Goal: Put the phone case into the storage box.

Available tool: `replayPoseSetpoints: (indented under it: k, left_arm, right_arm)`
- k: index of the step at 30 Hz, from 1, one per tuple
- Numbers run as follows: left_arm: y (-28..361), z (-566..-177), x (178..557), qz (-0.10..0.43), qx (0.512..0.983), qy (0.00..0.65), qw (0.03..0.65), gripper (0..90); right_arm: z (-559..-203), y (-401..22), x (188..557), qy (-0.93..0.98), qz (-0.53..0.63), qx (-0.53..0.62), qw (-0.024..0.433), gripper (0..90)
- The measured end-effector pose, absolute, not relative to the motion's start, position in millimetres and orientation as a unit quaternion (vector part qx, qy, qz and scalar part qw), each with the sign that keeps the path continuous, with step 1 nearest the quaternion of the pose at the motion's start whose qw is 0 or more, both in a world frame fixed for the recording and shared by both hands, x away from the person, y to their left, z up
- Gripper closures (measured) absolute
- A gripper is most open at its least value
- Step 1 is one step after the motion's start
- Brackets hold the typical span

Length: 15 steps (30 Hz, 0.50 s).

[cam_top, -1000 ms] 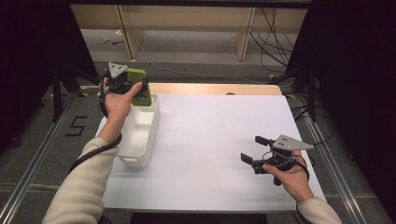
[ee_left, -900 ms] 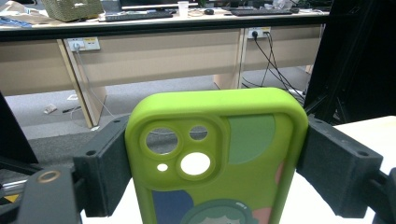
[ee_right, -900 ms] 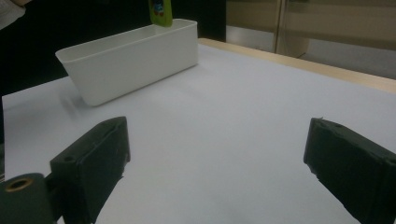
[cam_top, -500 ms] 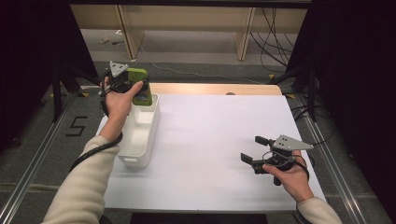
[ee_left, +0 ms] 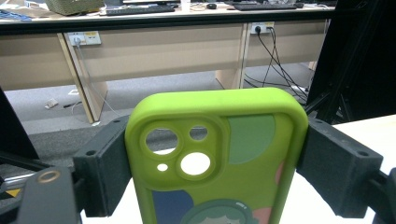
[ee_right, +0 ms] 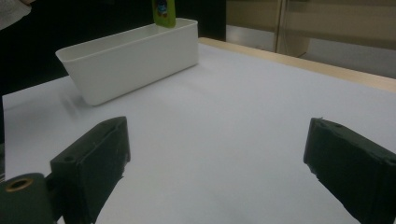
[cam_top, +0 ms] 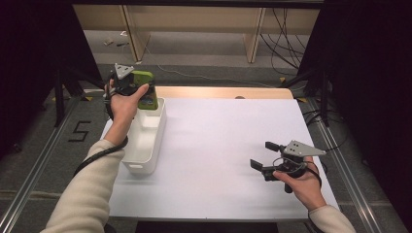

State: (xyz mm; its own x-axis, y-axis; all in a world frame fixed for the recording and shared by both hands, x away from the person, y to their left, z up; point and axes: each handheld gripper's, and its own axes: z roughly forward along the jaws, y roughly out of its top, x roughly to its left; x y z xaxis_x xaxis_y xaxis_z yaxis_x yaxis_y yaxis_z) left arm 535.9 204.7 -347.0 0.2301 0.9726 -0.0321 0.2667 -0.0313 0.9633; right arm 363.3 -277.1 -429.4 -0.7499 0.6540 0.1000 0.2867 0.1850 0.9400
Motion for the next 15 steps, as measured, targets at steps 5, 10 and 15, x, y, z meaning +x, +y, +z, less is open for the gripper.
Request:
replayPoseSetpoints:
  k: [5, 10, 15]
  left_arm:
    - [203.7, -348.3, 537.6, 0.364, 0.619, 0.502, 0.482, 16.3]
    - [204.1, -349.2, 539.1, 0.363, 0.619, 0.503, 0.481, 16.3]
    - [203.9, -350.0, 541.1, 0.362, 0.619, 0.505, 0.481, 16.3]
  right_arm:
    - [-429.4, -277.2, 363.3, 0.751, 0.557, 0.313, 0.165, 8.1]
    - [-429.6, -277.4, 363.4, 0.752, 0.557, 0.313, 0.165, 8.2]
    - [-429.6, -277.1, 363.4, 0.752, 0.557, 0.312, 0.165, 8.2]
